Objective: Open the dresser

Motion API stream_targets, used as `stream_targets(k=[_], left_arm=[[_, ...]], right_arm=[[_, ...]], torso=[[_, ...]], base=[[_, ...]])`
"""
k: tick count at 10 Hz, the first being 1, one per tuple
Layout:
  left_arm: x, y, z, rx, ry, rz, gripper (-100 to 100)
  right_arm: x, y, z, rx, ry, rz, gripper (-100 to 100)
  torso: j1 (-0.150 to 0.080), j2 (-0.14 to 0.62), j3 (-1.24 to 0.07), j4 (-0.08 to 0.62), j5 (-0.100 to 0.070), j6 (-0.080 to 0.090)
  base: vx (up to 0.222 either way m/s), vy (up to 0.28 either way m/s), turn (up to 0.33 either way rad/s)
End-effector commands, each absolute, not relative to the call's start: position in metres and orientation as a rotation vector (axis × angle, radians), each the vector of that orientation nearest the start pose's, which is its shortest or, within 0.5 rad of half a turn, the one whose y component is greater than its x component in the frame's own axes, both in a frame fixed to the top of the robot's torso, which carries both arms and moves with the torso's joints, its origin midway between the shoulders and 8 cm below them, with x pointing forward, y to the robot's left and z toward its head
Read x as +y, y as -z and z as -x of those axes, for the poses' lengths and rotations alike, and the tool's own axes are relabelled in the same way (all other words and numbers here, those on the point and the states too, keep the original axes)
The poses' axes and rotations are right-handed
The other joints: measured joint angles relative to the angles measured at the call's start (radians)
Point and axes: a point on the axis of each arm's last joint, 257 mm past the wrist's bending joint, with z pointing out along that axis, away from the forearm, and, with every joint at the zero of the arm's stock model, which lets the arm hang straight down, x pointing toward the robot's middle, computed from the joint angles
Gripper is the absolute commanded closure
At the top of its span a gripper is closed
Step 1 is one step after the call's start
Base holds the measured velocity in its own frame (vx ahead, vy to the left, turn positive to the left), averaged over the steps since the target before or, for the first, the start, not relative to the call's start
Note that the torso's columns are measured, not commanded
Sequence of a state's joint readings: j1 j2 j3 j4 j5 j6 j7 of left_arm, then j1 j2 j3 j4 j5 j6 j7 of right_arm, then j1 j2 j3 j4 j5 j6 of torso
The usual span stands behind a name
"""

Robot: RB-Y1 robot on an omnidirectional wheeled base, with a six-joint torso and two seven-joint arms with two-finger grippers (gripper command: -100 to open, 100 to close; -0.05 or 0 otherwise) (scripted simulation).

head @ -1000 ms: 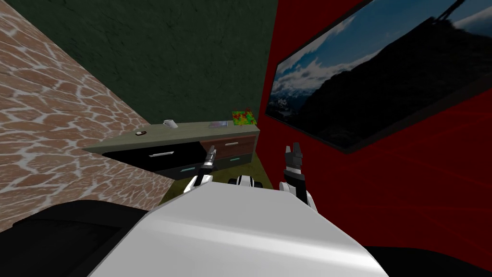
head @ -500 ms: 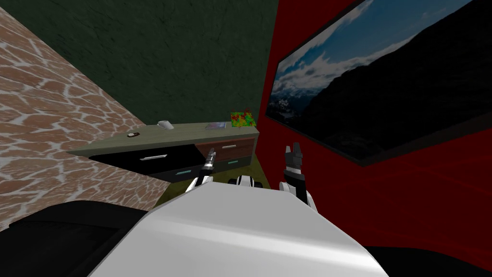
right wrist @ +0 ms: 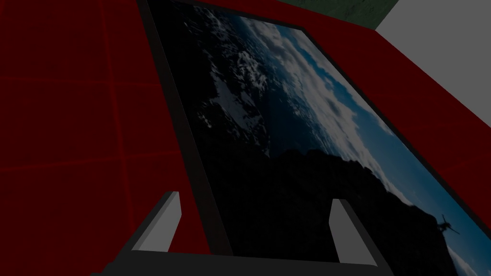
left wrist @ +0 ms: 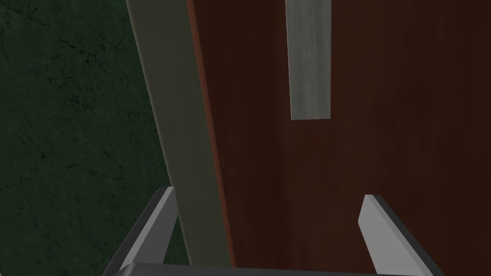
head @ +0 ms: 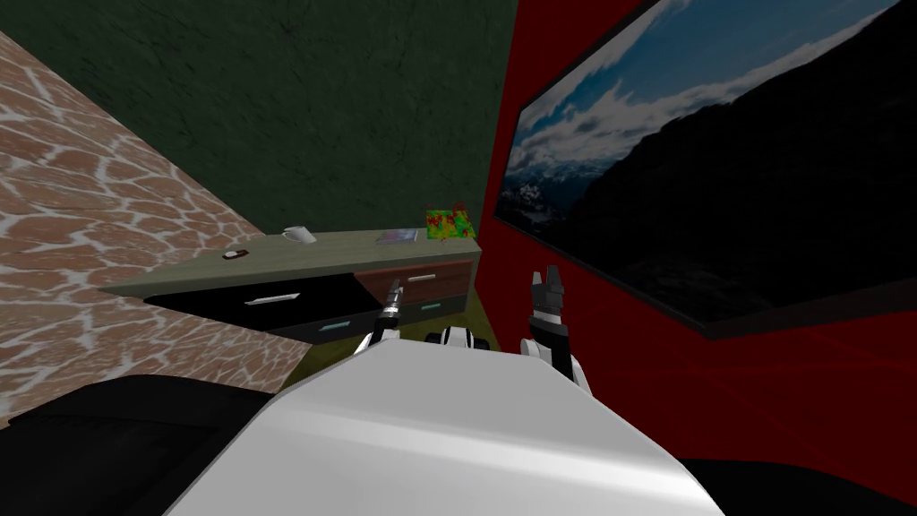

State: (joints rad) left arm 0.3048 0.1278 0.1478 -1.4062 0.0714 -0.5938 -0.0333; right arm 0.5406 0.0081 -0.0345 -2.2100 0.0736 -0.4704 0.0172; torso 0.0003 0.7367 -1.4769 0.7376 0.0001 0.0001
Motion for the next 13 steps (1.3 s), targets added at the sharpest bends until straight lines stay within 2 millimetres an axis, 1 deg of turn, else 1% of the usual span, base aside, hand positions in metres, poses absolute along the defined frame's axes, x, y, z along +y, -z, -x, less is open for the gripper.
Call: stream_targets(k=[1,3,5,6,7,8,9,10,11,12,13], left_arm=[[0.379,0.301,-0.404,0.989,0.988,1.155,-100],[0.370,0.315,-0.403,0.967,0.996,1.211,-100],[0.359,0.324,-0.403,0.943,1.009,1.258,-100],[0.356,0.326,-0.402,0.936,1.013,1.270,-100],[0.358,0.324,-0.403,0.941,1.011,1.260,-100],[0.361,0.318,-0.409,0.940,1.010,1.262,-100],[0.360,0.320,-0.406,0.939,1.011,1.260,-100],[0.361,0.320,-0.406,0.940,1.011,1.261,100],[0.366,0.318,-0.420,0.936,1.021,1.245,100],[0.365,0.323,-0.421,0.944,1.019,1.255,100],[0.365,0.326,-0.420,0.947,1.017,1.259,100]], right_arm=[[-0.294,0.027,-0.356,0.745,-1.159,-0.715,0],[-0.294,0.027,-0.356,0.745,-1.159,-0.715,0],[-0.294,0.027,-0.356,0.745,-1.159,-0.715,0],[-0.294,0.027,-0.356,0.745,-1.159,-0.715,0],[-0.294,0.027,-0.356,0.745,-1.159,-0.715,0],[-0.294,0.027,-0.356,0.745,-1.159,-0.715,0],[-0.294,0.027,-0.356,0.745,-1.159,-0.715,0],[-0.294,0.027,-0.356,0.745,-1.159,-0.715,0],[-0.294,0.027,-0.356,0.745,-1.159,-0.715,0],[-0.293,0.027,-0.356,0.745,-1.160,-0.715,0],[-0.293,0.027,-0.356,0.745,-1.159,-0.715,0]], torso=[[-0.001,0.001,0.001,0.000,0.000,0.000],[0.000,0.003,0.002,0.001,0.000,0.000],[0.001,0.003,0.002,0.001,0.000,0.000],[0.001,0.003,0.002,0.001,0.000,0.000],[0.001,0.002,0.002,0.001,0.000,0.000],[0.001,0.002,0.001,0.001,0.000,0.000],[0.001,-0.001,0.000,0.000,0.000,0.000],[0.000,0.000,0.000,0.000,0.000,0.000],[-0.001,0.002,0.002,0.001,0.000,0.000],[0.004,0.000,0.002,-0.005,0.005,0.002],[0.004,-0.005,-0.001,-0.007,0.006,0.002]], base=[[0.089,-0.060,0.024],[0.070,-0.050,0.019],[0.039,-0.030,0.011],[0.021,-0.008,0.003],[0.009,-0.003,0.000],[0.064,0.015,-0.004],[0.041,0.011,-0.003],[0.006,0.003,0.001],[-0.089,-0.018,0.006],[-0.106,-0.052,-0.011],[-0.058,-0.037,0.005]])
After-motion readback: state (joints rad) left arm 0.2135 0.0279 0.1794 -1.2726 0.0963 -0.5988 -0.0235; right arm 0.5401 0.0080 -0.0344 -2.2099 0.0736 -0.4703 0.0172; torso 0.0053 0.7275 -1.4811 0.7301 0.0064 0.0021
